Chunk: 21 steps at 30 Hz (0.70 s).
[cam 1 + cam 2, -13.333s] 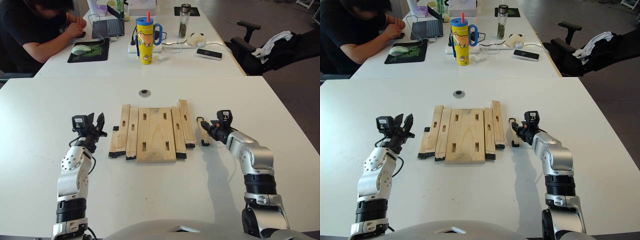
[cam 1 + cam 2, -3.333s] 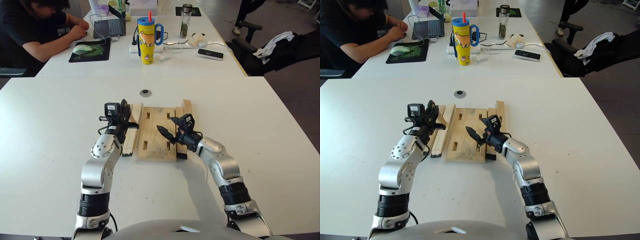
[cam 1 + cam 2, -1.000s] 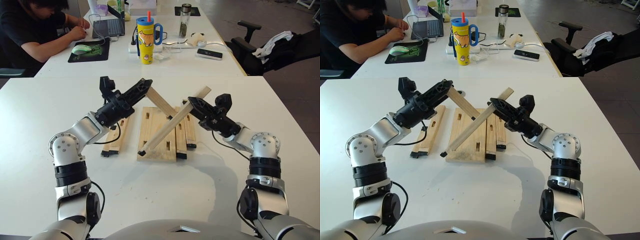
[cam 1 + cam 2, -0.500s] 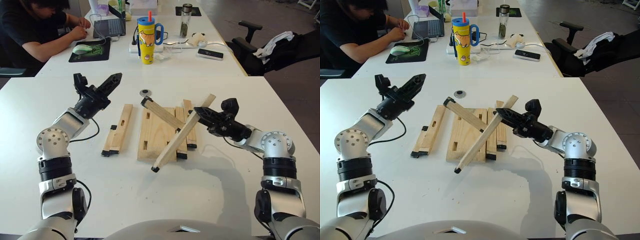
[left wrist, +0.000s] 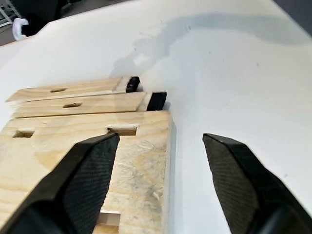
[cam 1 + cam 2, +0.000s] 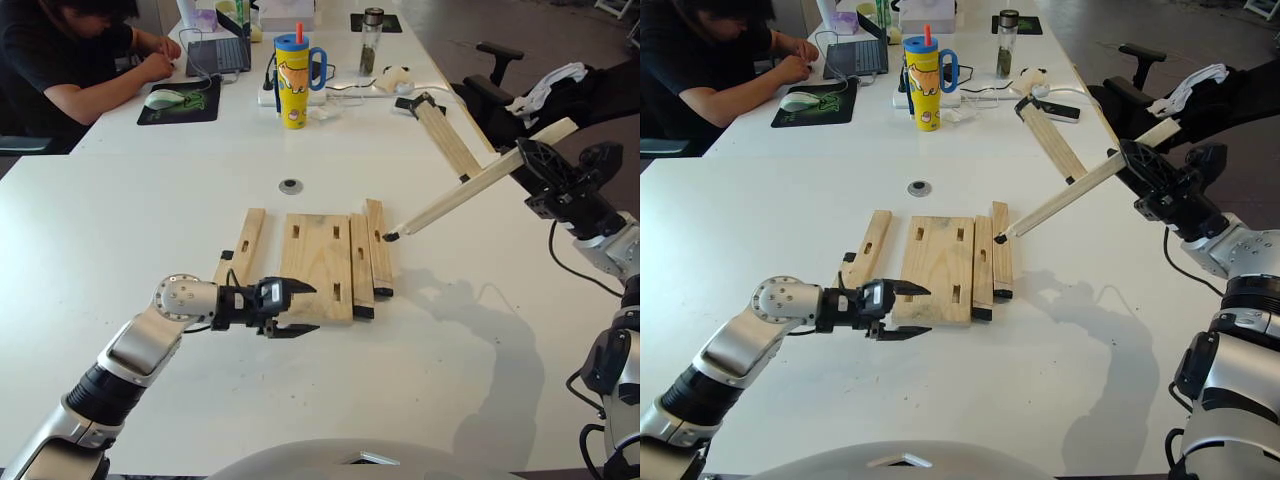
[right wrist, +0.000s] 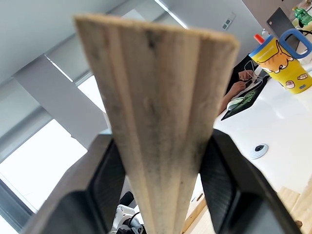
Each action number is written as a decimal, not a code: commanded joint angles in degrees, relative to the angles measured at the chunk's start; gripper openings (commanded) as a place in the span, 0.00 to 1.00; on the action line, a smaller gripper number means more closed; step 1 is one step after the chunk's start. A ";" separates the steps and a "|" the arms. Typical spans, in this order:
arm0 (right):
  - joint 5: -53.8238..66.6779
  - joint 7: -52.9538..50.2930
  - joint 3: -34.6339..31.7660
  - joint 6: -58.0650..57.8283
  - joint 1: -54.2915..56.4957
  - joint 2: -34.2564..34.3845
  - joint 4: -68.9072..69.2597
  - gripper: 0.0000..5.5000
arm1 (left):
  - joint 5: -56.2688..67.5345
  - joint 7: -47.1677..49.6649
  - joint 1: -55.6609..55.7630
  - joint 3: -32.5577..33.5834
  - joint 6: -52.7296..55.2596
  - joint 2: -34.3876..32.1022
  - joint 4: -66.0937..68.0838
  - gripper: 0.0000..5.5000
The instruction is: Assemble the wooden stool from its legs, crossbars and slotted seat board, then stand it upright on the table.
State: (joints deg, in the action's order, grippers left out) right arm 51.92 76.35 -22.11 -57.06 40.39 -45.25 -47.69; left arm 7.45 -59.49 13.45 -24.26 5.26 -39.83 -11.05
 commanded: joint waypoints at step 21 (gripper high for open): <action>-14.67 6.64 13.77 17.31 2.43 14.24 13.21 0.37 | -14.54 6.77 4.48 -4.04 -5.72 11.00 27.17 0.58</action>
State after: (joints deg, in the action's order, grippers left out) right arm 38.59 82.30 -9.60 -42.28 40.36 -32.62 -34.63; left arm -5.60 -51.29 21.14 -27.52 -4.52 -27.61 13.06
